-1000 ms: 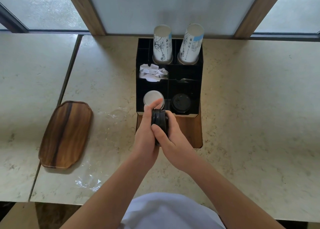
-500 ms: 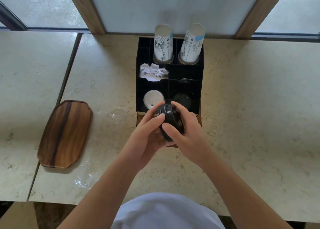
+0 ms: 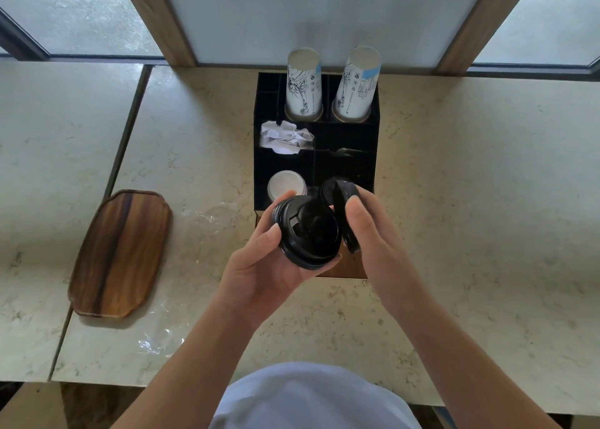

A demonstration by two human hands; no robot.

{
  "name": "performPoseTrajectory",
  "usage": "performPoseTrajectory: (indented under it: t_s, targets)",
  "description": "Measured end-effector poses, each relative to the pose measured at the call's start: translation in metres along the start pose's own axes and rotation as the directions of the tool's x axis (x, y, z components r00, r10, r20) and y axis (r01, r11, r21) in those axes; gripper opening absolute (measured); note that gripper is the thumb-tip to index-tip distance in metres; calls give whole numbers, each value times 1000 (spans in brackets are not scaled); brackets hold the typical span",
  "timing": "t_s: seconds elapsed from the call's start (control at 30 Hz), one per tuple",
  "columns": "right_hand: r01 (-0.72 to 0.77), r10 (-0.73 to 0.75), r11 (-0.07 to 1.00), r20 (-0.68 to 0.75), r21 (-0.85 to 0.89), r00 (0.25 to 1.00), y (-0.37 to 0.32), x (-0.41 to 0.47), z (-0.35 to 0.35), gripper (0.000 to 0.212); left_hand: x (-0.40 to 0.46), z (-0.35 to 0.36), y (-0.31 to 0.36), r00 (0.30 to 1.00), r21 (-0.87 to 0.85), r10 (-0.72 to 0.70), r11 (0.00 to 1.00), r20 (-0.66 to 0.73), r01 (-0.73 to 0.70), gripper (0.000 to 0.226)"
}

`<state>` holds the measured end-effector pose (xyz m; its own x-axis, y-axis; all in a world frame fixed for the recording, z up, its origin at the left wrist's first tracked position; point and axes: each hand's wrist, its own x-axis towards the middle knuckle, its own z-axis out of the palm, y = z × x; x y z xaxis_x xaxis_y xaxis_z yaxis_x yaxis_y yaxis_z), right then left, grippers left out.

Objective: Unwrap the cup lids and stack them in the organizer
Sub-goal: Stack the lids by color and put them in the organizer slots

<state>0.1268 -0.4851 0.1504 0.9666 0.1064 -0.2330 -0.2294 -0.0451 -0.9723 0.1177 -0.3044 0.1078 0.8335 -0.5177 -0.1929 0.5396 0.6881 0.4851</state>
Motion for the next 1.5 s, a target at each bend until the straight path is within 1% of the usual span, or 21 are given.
performPoseTrajectory:
  t_s: [0.07,0.1,0.17,0.2,0.27,0.33,0.43,0.47,0.63,0.73,0.9,1.0,1.17,1.27,1.43,1.5]
  targets:
    - [-1,1,994,2,-113,1000,2,-1,2,66,2,0,0,1000,-22,-2,1000,3,2,60]
    - [3,-3,979,1,-203,1000,4,-1,3,73,2,0,0,1000,-35,1,999,10,-1,58]
    - [47,-48,917,7,-397,999,6,-3,6,84,4,0,-1,1000,-81,12,997,19,-10,53]
    - [81,-80,886,21,-456,997,7,-3,7,88,3,0,-2,1000,-96,8,995,8,-7,51]
    - [127,-123,856,43,-501,992,8,-3,9,95,3,-1,-3,999,-95,-14,995,-32,11,55]
    - [143,-134,850,53,-507,989,7,-1,9,98,3,-3,-4,998,-74,-31,997,-55,26,62]
    - [164,-130,842,102,-513,986,5,0,7,100,2,-3,-5,997,-46,-48,998,-53,46,56]
    - [167,-121,842,122,-512,985,4,0,7,99,2,-3,-5,997,-44,-55,998,-58,53,55]
    - [182,-84,854,217,-487,973,0,2,2,94,1,-3,-5,994,-30,-61,998,-87,58,65]
    - [190,-78,885,266,-426,961,0,3,-2,87,0,-3,-5,993,-44,-79,996,-89,75,67]
    - [188,-107,930,257,-316,960,1,1,-5,79,0,-1,-3,993,-64,-107,993,-58,103,60]
    - [181,-103,948,286,-261,953,2,1,-7,77,0,-1,-3,991,-63,-119,991,-56,115,61]
    - [210,-73,931,411,-298,908,2,6,-16,76,-2,-5,-5,985,-63,-152,987,-86,147,68]
    - [221,-62,933,481,-282,875,2,10,-18,76,-2,-4,-3,979,-132,-188,975,-80,177,71]
    - [174,-16,958,562,-229,827,7,15,-30,78,2,-2,-4,960,-182,-272,949,-68,256,75]
    - [167,-6,960,578,-226,816,10,16,-33,77,2,-2,-6,948,-240,-310,928,-72,285,80]
